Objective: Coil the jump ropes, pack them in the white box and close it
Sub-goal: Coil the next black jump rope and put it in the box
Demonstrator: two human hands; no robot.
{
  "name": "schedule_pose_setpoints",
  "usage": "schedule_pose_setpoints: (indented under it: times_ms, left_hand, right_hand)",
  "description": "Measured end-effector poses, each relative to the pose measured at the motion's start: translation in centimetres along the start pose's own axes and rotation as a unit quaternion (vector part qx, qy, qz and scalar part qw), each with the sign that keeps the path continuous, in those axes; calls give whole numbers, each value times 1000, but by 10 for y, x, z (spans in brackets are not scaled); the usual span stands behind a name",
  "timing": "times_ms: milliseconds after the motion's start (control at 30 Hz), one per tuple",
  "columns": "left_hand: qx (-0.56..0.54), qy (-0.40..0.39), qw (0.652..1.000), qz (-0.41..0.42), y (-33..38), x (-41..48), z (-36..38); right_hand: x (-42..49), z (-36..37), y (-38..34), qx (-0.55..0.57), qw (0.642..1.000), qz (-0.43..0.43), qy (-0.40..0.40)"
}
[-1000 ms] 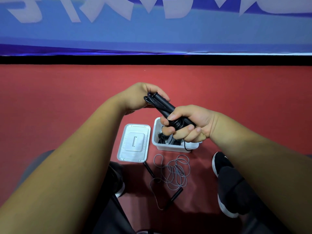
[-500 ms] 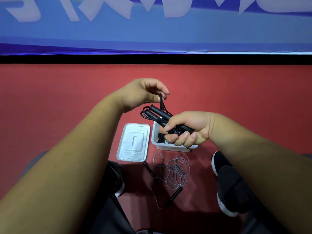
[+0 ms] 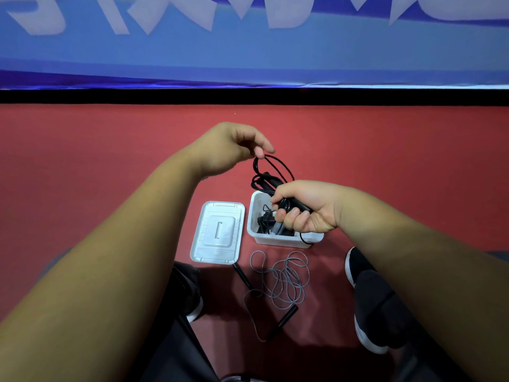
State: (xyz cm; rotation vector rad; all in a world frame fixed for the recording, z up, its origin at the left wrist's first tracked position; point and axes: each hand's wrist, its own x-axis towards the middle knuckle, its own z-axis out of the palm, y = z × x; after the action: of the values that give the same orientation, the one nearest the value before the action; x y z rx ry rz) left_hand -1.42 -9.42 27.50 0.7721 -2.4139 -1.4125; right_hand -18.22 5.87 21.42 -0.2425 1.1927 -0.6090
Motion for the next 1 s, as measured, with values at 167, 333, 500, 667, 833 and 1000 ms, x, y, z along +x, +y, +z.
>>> schedule_pose_setpoints:
  times_ms: [167, 333, 500, 667, 833, 1000]
  left_hand:
    - [101, -46, 993, -48, -10, 0, 3]
    - [94, -23, 991, -94, -22, 5, 12]
    - [43, -65, 988, -134, -27, 2, 20]
    - [1, -82, 991, -107, -20, 0, 22]
    - [-21, -70, 992, -108, -10, -2, 21]
    - [23, 11, 993, -118, 3, -2, 19]
  right_hand:
    - [-1, -6, -5, 21, 999, -19, 24]
    - [0, -5, -11, 22, 997, -61, 39]
    - [-4, -7, -19, 63, 989, -123, 44]
    - [-12, -11, -25, 51, 986, -151, 44]
    - [-24, -9, -27, 47, 983, -178, 26]
    - [-31, -8, -29, 58, 977, -205, 8]
